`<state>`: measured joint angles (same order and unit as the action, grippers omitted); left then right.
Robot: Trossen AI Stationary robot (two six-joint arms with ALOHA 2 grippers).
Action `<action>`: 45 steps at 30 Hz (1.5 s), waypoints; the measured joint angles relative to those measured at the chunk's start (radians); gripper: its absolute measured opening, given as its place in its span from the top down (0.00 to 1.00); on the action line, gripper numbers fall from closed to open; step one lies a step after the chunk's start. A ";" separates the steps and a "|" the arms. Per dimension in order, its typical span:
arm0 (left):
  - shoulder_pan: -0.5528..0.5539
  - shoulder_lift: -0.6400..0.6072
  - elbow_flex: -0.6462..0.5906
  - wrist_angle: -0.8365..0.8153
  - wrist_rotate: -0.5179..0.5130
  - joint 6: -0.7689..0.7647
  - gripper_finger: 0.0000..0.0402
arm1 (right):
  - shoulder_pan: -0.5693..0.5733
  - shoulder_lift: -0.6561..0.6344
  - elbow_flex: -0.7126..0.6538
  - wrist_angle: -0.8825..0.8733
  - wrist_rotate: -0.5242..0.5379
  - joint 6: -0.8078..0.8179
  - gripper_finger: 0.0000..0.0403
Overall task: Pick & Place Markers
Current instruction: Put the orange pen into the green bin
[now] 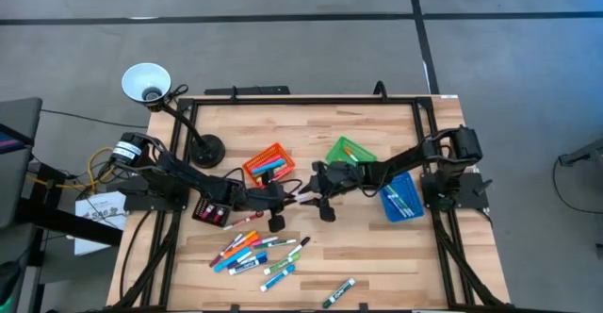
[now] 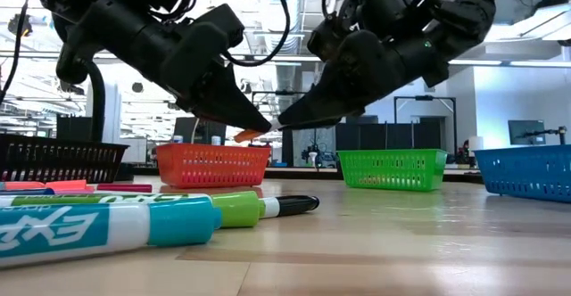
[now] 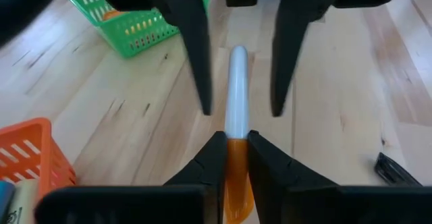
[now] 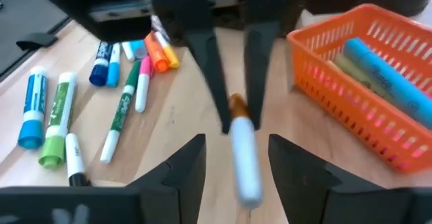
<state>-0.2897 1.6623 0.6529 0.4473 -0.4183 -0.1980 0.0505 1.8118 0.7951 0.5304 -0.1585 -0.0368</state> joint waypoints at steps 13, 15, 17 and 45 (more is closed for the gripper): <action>0.000 0.000 0.000 0.007 0.000 -0.001 0.88 | 0.000 0.000 -0.001 0.001 0.000 0.003 0.82; 0.001 0.000 0.000 0.007 0.001 -0.001 0.88 | 0.000 0.000 -0.001 0.001 0.001 0.003 0.86; 0.002 0.000 0.000 0.006 0.002 -0.001 0.88 | 0.000 0.000 -0.001 0.000 0.002 0.003 0.89; 0.002 -0.001 0.000 0.006 0.000 -0.046 0.66 | -0.045 -0.339 -0.001 -0.516 0.403 0.090 0.90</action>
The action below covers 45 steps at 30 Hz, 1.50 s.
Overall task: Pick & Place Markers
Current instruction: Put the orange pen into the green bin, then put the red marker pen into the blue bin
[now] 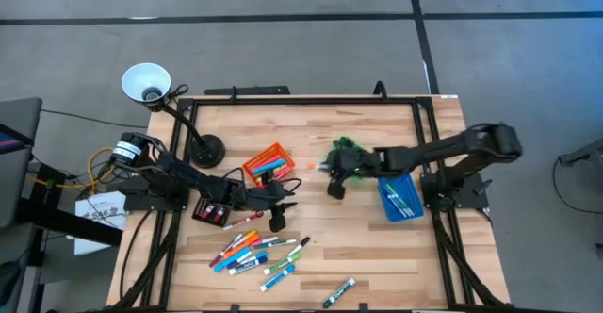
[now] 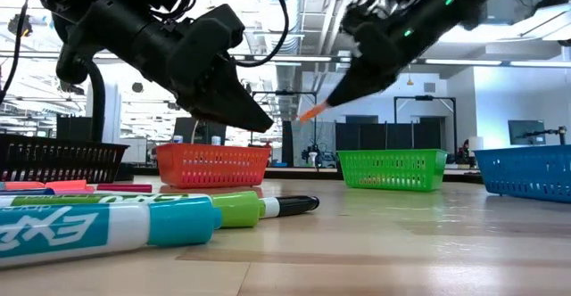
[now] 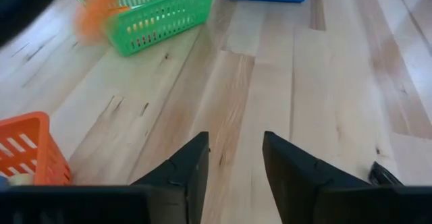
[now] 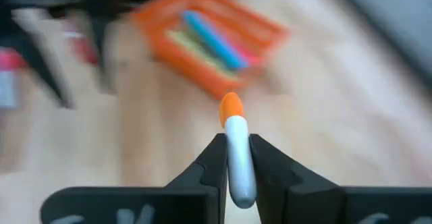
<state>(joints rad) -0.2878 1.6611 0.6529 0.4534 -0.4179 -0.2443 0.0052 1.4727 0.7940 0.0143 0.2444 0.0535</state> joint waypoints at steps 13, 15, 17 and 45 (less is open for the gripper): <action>-0.001 0.000 0.000 0.000 0.000 -0.052 0.68 | -0.034 -0.249 -0.159 -0.416 0.234 0.208 0.87; -0.001 0.000 0.000 0.000 0.000 -0.052 0.68 | -0.044 -0.245 -0.184 -0.399 0.226 0.205 0.88; -0.001 0.000 0.000 0.000 0.000 -0.052 0.68 | -0.056 -0.239 -0.187 -0.396 0.225 0.203 0.89; -0.138 -0.116 0.008 -0.081 0.082 -0.066 0.73 | -0.056 -0.209 -0.186 -0.312 0.224 0.210 0.72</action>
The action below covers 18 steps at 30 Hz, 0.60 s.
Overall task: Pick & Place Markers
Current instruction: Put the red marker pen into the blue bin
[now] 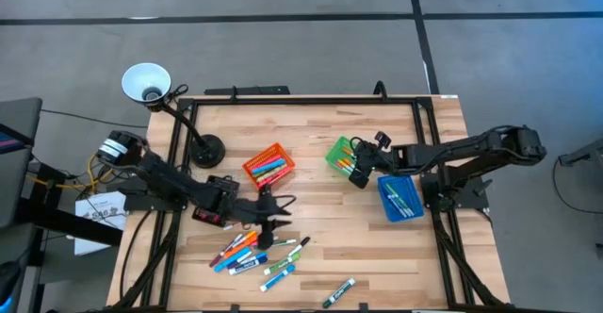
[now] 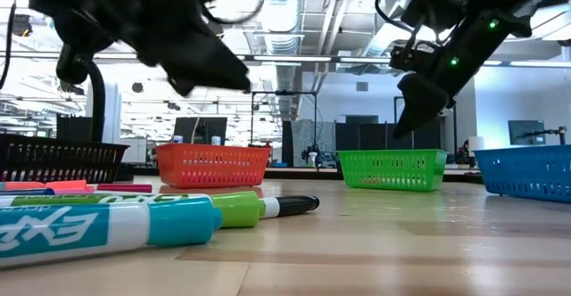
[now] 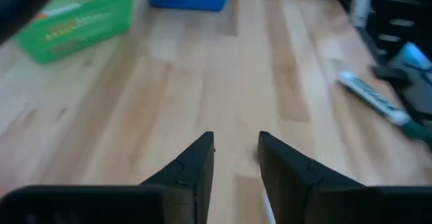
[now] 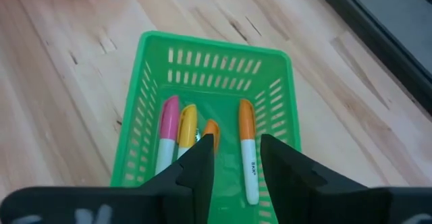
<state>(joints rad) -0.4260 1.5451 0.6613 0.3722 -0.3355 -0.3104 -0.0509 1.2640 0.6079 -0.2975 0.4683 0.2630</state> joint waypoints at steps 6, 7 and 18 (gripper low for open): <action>-0.078 -0.103 0.001 -0.351 -0.062 -0.199 0.74 | 0.000 0.000 0.000 0.000 0.000 0.000 0.72; -0.088 -0.112 0.000 -0.420 -0.070 -0.235 0.74 | 0.000 0.000 0.000 0.000 0.000 0.001 0.72; -0.111 -0.116 -0.071 -0.574 0.015 -0.352 0.74 | 0.000 0.000 0.000 0.000 0.000 0.053 0.72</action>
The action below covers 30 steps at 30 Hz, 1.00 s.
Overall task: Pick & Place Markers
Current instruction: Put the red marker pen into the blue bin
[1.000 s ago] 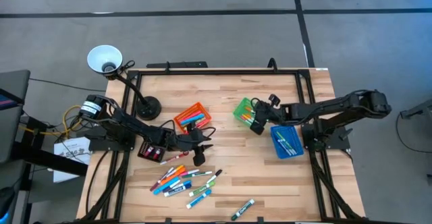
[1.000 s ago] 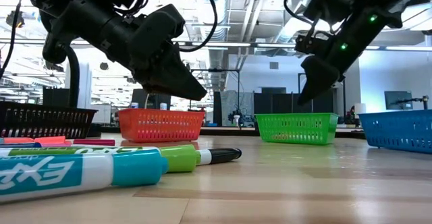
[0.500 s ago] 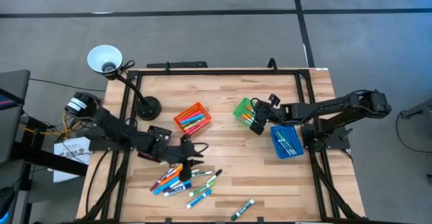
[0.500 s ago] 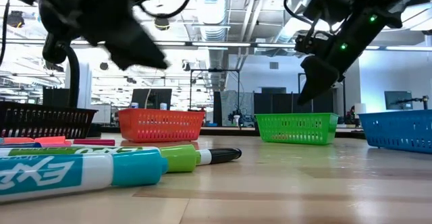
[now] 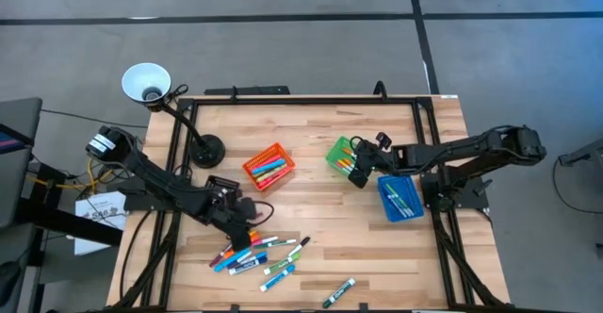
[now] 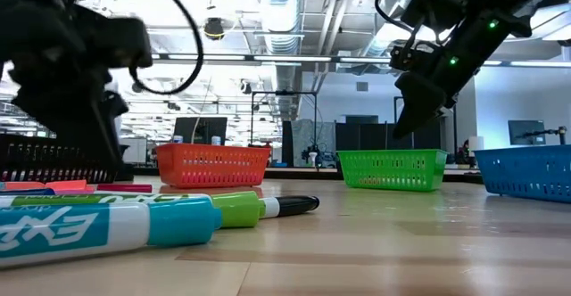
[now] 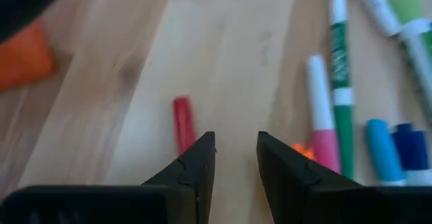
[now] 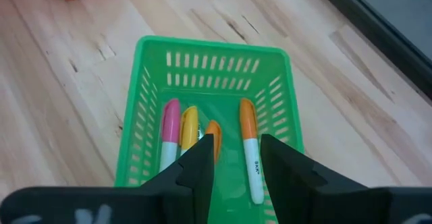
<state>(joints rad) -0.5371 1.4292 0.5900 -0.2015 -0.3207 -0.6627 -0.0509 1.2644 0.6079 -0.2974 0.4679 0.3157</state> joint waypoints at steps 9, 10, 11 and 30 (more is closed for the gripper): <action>0.001 -0.001 -0.083 0.003 0.005 -0.080 0.74 | 0.000 0.000 0.000 0.000 0.000 0.000 0.72; 0.001 -0.002 -0.086 0.008 0.007 -0.080 0.74 | 0.000 0.000 0.000 0.000 0.000 0.000 0.72; 0.001 -0.002 -0.093 0.010 0.006 -0.079 0.74 | 0.000 0.000 0.000 0.000 0.000 0.000 0.72; 0.003 0.003 -0.107 0.140 -0.105 -0.076 0.92 | 0.000 0.000 -0.001 0.236 -0.223 -0.016 0.72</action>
<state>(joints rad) -0.5339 1.4319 0.4831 -0.0619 -0.4260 -0.7384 -0.0505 1.2648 0.6071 -0.0618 0.2447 0.2998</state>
